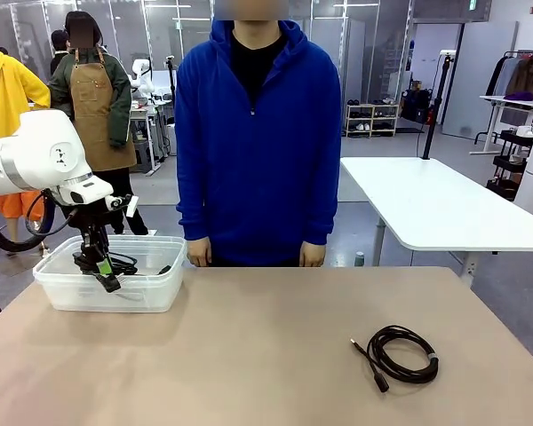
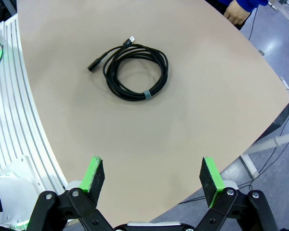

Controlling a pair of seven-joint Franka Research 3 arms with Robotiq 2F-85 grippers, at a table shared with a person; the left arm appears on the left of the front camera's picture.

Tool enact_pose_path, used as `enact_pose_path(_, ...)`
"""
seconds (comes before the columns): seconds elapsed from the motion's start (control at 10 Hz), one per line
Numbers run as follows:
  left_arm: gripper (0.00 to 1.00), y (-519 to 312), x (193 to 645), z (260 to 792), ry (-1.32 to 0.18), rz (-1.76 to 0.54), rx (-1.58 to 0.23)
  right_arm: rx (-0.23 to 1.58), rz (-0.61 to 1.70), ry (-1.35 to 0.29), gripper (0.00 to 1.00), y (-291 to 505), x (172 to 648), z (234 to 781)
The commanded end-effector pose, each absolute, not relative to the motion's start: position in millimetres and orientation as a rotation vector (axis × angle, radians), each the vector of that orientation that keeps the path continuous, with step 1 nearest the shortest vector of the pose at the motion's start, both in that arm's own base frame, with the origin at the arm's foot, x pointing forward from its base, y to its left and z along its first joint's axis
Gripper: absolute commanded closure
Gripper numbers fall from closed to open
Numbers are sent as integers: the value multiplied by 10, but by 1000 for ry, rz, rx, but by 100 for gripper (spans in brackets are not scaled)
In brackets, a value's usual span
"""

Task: Organize and store the cables.
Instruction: Place the USB Extension Cable into the Organizing box.

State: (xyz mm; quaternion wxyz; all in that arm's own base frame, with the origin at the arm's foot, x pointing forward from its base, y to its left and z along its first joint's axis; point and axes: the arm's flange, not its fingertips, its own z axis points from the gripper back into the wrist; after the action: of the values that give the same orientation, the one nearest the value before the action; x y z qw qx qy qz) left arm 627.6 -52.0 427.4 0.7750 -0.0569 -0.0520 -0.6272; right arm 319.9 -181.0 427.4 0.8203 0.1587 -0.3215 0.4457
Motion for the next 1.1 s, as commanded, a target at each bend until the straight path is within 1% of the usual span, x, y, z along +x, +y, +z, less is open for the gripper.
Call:
enact_pose_path(0.0, 63, -516, 6247, 4311, -138, -1343, -144, 344, 946, -695, 0, -1804, 3190, 4278)
enact_pose_path(0.1, 51, -527, 6243, 4315, -140, -1355, -130, 344, 946, -695, 0, -1804, 3190, 4278)
enact_pose_path(0.2, 51, -519, 6220, 4342, -149, -1351, -134, 344, 946, -695, 0, -1804, 3190, 4278)
enact_pose_path(0.3, 40, -515, 6206, 4356, -151, -1351, -135, 344, 946, -695, 0, -1804, 3190, 4278)
enact_pose_path(0.4, 39, -503, 6202, 4369, -157, -1347, -137, 344, 946, -695, 0, -1804, 3190, 4278)
enact_pose_path(0.5, 28, -494, 6183, 4394, -164, -1351, -159, 344, 946, -695, 0, -1804, 3190, 4278)
enact_pose_path(0.6, 27, -494, 6149, 4430, -149, -1351, -145, 344, 946, -695, 0, -1804, 3190, 4278)
enact_pose_path(0.7, 16, -484, 6128, 4465, -157, -1355, -144, 344, 946, -695, 0, -1804, 3190, 4278)
enact_pose_path(0.8, 15, -473, 6127, 4477, -157, -1350, -143, 344, 946, -695, 0, -1804, 3190, 4278)
enact_pose_path(0.9, 4, -464, 6132, 4484, -158, -1349, -145, 344, 946, -695, 0, -1804, 3190, 4278)
enact_pose_path(1.0, 3, -479, 6111, 4534, -175, -1358, -137, 344, 946, -695, 0, -1804, 3190, 4278)
